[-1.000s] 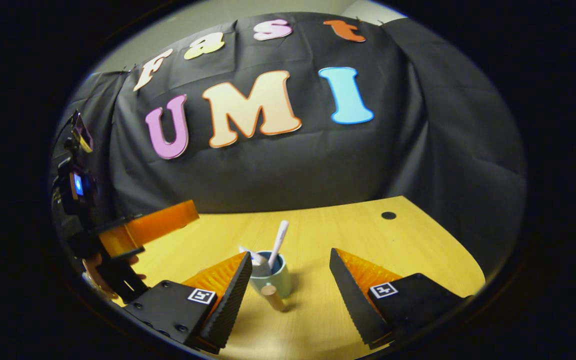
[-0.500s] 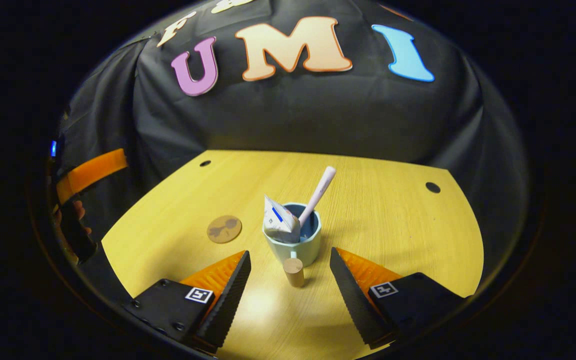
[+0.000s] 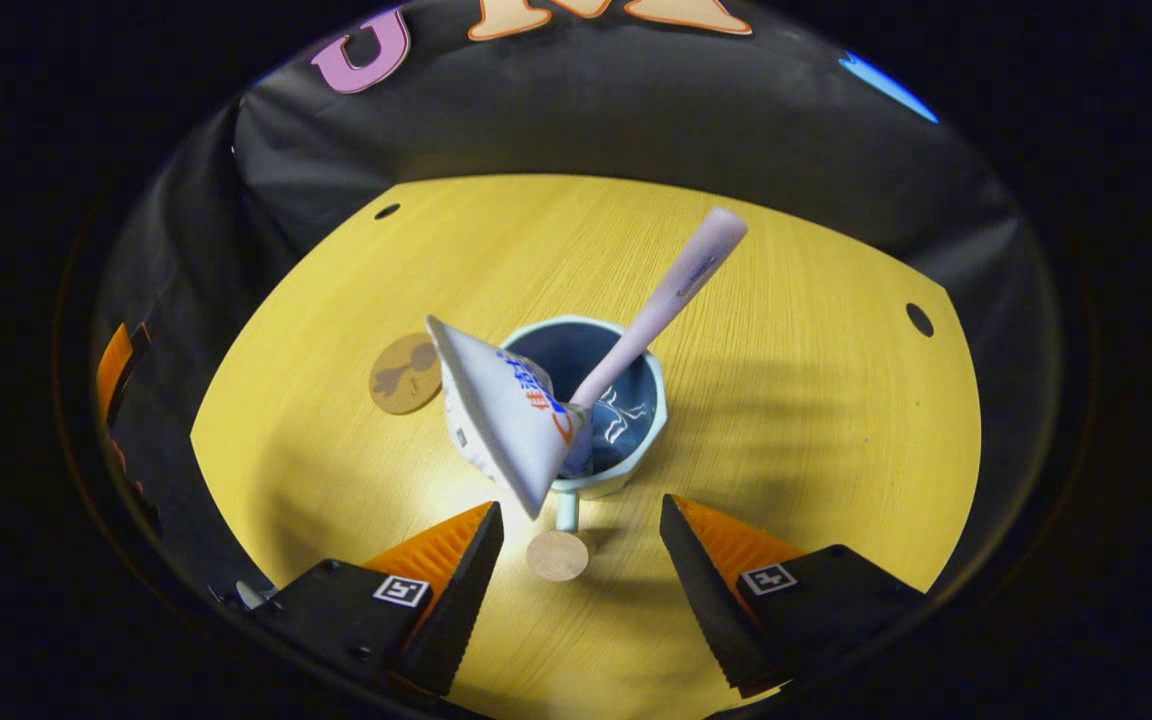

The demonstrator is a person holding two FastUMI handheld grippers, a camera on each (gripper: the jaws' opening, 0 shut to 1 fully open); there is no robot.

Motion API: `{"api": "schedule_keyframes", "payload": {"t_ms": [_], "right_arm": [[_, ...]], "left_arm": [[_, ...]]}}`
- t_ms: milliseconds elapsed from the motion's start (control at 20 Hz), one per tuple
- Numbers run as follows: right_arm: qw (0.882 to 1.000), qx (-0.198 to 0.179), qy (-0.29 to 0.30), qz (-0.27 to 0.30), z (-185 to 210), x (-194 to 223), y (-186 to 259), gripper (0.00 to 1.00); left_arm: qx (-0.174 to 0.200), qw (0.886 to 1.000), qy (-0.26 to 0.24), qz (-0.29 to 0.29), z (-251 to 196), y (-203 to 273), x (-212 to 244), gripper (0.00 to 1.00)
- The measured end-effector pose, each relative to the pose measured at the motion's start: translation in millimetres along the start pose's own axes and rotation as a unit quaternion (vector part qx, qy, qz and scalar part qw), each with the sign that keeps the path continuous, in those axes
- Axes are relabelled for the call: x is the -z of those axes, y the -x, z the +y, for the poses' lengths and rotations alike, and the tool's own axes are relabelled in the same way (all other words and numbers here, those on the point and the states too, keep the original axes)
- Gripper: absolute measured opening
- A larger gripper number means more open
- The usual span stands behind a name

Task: Put the toothbrush and toothpaste on the desktop into the cup, then pick up the cup and place it on the coaster on the desktop.

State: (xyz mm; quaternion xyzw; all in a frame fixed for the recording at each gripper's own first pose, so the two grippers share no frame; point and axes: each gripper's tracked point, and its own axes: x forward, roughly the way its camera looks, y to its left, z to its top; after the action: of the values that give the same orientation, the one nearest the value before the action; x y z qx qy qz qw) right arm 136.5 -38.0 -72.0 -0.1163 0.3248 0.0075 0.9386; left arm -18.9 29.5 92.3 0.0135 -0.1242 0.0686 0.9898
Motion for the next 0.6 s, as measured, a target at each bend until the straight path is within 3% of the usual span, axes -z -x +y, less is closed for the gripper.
{"api": "schedule_keyframes", "payload": {"t_ms": [100,600], "right_arm": [[1.0,0.007,0.008,0.02,-3.1,-3.2,-4.6,0.96],[0.995,0.002,-0.001,0.102,0.8,8.9,-23.7,0.46]], "left_arm": [[-0.007,1.0,0.001,0.012,0.8,-0.1,8.2,0.95],[0.014,0.998,0.01,0.062,-16.4,-2.1,39.4,0.95]]}}
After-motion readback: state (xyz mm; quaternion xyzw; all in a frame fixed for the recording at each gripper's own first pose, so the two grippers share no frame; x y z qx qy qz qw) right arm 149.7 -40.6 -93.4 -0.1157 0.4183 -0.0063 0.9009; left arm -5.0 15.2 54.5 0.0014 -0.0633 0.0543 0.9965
